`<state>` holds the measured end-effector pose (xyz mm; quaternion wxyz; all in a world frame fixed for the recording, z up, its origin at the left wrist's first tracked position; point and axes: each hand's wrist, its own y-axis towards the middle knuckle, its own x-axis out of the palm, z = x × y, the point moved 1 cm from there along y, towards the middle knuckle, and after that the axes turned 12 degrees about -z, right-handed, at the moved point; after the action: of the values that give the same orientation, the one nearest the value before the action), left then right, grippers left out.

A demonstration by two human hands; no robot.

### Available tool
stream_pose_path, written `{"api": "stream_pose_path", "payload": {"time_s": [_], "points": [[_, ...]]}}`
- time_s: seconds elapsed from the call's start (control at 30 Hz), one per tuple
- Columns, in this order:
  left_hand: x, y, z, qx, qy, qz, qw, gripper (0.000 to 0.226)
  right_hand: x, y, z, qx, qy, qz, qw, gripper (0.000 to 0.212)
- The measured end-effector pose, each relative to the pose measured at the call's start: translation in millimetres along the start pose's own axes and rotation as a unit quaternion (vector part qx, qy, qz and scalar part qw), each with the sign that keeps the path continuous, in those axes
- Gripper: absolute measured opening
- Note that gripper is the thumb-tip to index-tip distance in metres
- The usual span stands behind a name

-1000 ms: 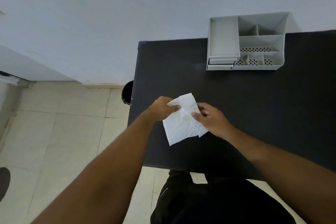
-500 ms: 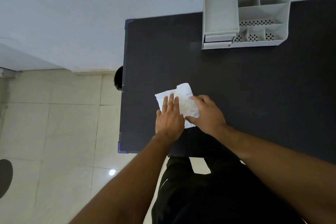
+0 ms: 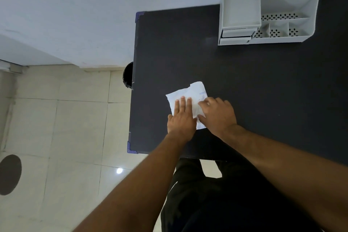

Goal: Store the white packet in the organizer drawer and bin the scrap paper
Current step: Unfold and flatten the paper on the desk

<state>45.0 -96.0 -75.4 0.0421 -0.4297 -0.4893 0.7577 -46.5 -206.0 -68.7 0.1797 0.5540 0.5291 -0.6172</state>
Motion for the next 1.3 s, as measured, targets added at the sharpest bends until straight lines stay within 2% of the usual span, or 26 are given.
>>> {"api": "stream_pose_path", "payload": {"time_s": [0.13,0.27,0.37,0.57,0.67,0.77,0.83,0.9,0.93,1.0,1.03,1.1,1.17,1.23,1.3], "points": [[0,-1,-1,-0.004,0.008,0.003,1.000,0.077,-2,-1,-5,0.014,0.048,-0.028,0.998,0.052],[-1,-1,-1,-0.004,0.010,0.003,1.000,0.075,-3,0,0,0.028,0.102,-0.036,0.994,0.031],[0,-2,-2,-0.004,0.008,0.002,1.000,0.075,-6,3,2,0.043,0.103,-0.028,0.993,0.017],[0,-1,1,-0.008,0.010,-0.001,1.000,0.073,-9,8,5,0.039,0.136,-0.006,0.990,0.017],[2,-1,0,-0.012,0.020,-0.004,1.000,0.073,-8,6,9,0.069,0.214,0.029,0.974,0.016],[1,-1,-2,-0.012,0.028,-0.002,1.000,0.074,-5,3,15,0.120,0.334,0.067,0.932,0.014],[-1,-2,-2,-0.009,0.021,-0.004,1.000,0.075,-1,0,18,0.170,0.417,0.084,0.889,0.013],[-4,-3,-4,-0.007,0.014,0.000,1.000,0.075,4,-2,21,0.228,0.520,0.086,0.819,0.014],[-6,-4,-6,-0.006,0.012,0.003,1.000,0.076,7,-4,22,0.248,0.584,0.077,0.769,0.014],[-12,-6,-11,-0.014,0.008,0.005,1.000,0.081,9,-8,23,0.258,0.694,0.046,0.670,0.011],[-14,-6,-14,-0.022,0.008,0.007,1.000,0.084,9,-10,22,0.252,0.726,0.026,0.639,0.008],[-19,-8,-16,-0.031,0.005,0.027,0.999,0.084,8,-14,20,0.232,0.753,-0.008,0.616,0.008],[-24,-10,-11,-0.016,-0.021,0.077,0.997,0.071,7,-15,18,0.226,0.753,-0.031,0.618,0.011],[-26,-15,1,0.026,-0.082,0.146,0.986,0.057,7,-13,16,0.232,0.750,-0.048,0.617,0.010],[-25,-19,15,0.046,-0.158,0.178,0.970,0.056,3,-14,14,0.220,0.759,-0.069,0.608,0.011]]}}
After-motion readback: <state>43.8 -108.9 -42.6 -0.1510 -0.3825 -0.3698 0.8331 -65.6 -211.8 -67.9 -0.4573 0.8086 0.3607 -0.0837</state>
